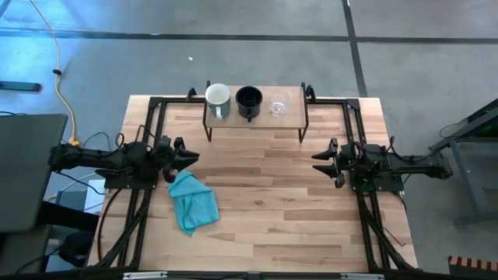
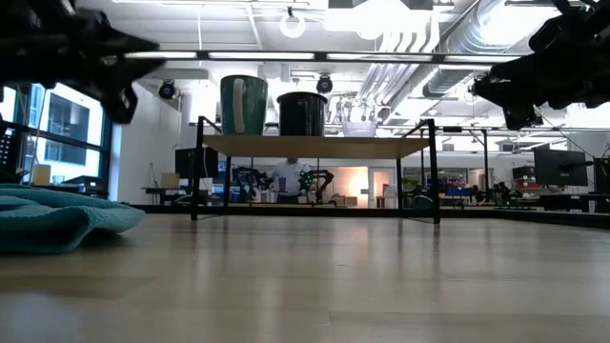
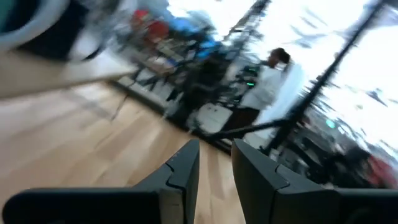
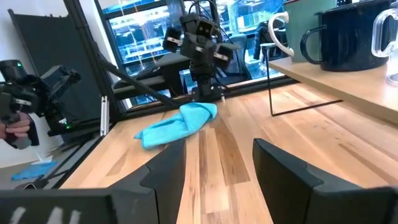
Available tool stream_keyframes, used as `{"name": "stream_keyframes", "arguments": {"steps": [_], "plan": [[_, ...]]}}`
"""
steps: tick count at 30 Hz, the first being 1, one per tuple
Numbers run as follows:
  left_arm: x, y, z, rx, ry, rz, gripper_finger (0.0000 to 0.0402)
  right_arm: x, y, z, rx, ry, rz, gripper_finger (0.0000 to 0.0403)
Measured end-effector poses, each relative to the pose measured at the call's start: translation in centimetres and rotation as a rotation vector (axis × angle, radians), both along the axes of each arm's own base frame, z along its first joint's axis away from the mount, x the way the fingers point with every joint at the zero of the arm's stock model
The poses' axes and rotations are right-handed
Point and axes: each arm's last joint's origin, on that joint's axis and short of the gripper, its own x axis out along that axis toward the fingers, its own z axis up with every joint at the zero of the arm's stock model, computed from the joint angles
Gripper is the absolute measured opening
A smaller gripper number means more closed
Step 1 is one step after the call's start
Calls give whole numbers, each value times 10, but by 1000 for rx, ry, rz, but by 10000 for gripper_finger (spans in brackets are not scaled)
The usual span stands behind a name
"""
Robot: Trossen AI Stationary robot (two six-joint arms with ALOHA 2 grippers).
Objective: Stack small to large cups/mugs on shelf
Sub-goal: Return to Home Position
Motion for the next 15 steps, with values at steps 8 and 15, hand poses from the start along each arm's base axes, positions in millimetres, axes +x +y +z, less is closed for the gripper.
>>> {"name": "stream_keyframes", "arguments": {"steps": [8,15], "plan": [[-3,-13,14,575,-156,-347,83,-1,1,12,-129,-127,16,179],[-5,-12,14,591,-155,-314,83,-3,3,18,-227,-191,42,179]]}}
